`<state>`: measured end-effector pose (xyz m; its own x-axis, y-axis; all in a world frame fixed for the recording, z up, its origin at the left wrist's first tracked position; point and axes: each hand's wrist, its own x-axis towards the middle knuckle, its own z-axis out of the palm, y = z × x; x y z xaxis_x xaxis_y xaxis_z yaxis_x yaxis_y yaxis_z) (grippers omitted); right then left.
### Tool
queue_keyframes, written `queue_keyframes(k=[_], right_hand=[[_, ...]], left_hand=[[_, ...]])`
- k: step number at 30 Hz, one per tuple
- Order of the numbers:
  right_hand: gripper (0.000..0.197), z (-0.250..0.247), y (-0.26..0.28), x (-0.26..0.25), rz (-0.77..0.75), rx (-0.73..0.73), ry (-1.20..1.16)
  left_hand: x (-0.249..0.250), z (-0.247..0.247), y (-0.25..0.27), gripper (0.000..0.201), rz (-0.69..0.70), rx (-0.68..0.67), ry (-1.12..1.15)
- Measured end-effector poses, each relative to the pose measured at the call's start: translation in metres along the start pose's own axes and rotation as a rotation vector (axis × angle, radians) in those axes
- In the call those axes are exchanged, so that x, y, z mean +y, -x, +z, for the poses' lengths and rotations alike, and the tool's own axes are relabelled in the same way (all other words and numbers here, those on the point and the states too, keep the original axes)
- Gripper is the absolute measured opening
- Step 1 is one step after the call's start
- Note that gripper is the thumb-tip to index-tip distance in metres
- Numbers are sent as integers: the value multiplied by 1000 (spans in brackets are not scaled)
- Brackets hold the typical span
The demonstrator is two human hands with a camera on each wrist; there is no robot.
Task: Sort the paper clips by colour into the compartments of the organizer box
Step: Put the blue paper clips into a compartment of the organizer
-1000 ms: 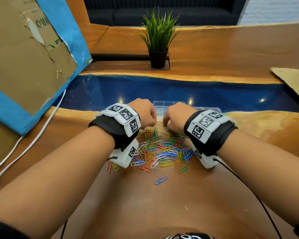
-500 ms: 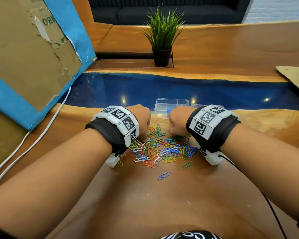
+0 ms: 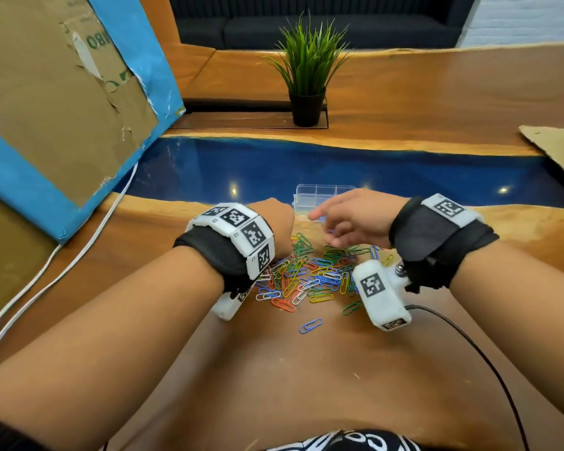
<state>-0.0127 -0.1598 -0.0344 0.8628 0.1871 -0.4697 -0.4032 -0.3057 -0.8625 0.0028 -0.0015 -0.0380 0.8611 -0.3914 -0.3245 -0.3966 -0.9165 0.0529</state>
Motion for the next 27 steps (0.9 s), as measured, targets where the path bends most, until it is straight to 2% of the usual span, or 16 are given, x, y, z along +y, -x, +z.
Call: queue_keyframes(k=[2, 4, 5, 8, 9, 11, 13, 16, 19, 21, 22, 26, 27], right_hand=[[21, 1, 0, 1, 71, 22, -90], [17, 4, -2, -1, 109, 39, -55], [15, 7, -2, -1, 99, 41, 65], [7, 16, -1, 4, -42, 41, 761], [6, 20, 0, 5, -84, 45, 930], [10, 28, 1, 5, -120, 68, 1079], [18, 32, 1, 4, -130, 94, 1120], [20, 31, 0, 0, -115, 79, 1127], [10, 27, 1, -1, -85, 32, 1083], [14, 22, 1, -2, -56, 21, 997], [16, 19, 2, -3, -33, 24, 920], [16, 5, 9, -2, 39, -6, 288], [17, 1, 10, -1, 25, -2, 201]], left_hand=[[4, -2, -3, 14, 22, 17, -17], [7, -2, -5, 15, 18, 21, -53], [7, 0, -5, 21, 13, 20, -64], [8, 1, -6, 30, -6, 26, -78], [9, 0, -6, 30, -9, 22, -82], [11, -1, -6, 31, -12, 7, -85], [13, -2, -6, 31, -12, 8, -95], [15, -1, -5, 31, -19, -6, -92], [17, 2, -5, 30, -42, -32, -66], [17, 2, -4, 21, -51, -29, -65], [17, 2, -4, 15, -52, -29, -63], [14, -1, -3, 22, -46, 6, -68], [14, -1, -3, 20, -41, 10, -70]])
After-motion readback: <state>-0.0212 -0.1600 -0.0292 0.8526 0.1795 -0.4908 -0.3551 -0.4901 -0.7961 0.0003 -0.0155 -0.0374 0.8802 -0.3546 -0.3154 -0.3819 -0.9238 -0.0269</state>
